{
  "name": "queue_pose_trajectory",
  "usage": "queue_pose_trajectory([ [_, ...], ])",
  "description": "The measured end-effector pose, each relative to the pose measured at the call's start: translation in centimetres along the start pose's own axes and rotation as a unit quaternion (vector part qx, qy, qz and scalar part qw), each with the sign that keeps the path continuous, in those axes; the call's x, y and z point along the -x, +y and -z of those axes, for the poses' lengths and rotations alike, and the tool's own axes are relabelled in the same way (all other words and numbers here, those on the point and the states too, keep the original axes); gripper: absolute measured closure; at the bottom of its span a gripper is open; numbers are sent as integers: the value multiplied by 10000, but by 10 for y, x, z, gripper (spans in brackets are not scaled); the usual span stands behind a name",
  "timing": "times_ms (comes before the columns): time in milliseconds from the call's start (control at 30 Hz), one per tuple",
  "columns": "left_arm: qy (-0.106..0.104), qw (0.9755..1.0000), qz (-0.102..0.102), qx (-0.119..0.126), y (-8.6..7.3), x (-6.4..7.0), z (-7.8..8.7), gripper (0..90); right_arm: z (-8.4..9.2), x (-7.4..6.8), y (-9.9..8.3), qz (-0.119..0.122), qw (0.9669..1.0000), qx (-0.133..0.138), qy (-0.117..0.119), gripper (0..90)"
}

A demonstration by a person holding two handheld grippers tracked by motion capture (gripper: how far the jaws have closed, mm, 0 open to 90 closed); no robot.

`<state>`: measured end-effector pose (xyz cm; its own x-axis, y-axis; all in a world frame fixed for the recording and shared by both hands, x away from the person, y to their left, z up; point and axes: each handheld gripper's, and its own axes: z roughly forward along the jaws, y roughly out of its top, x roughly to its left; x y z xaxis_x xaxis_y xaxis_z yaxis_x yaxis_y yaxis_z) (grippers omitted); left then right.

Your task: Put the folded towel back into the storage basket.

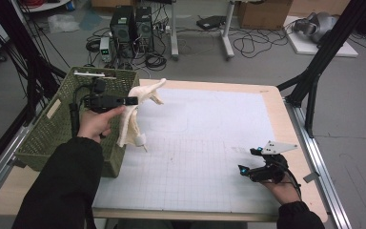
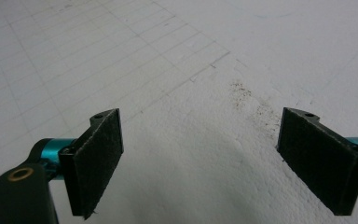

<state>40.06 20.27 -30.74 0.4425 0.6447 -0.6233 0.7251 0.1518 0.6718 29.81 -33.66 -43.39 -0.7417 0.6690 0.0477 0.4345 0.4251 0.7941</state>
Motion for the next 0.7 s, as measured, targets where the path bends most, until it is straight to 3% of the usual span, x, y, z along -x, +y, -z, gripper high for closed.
queue_pose_trajectory([
  [400, 420, 9987, 226, 182, -3, -30, 27, 785, -2, 0, 0, 49, 10000, -55, 15, 136],
  [700, 763, 9967, 260, 106, -7, -48, 45, 785, -3, 0, 0, 49, 9999, -102, 28, 136],
])
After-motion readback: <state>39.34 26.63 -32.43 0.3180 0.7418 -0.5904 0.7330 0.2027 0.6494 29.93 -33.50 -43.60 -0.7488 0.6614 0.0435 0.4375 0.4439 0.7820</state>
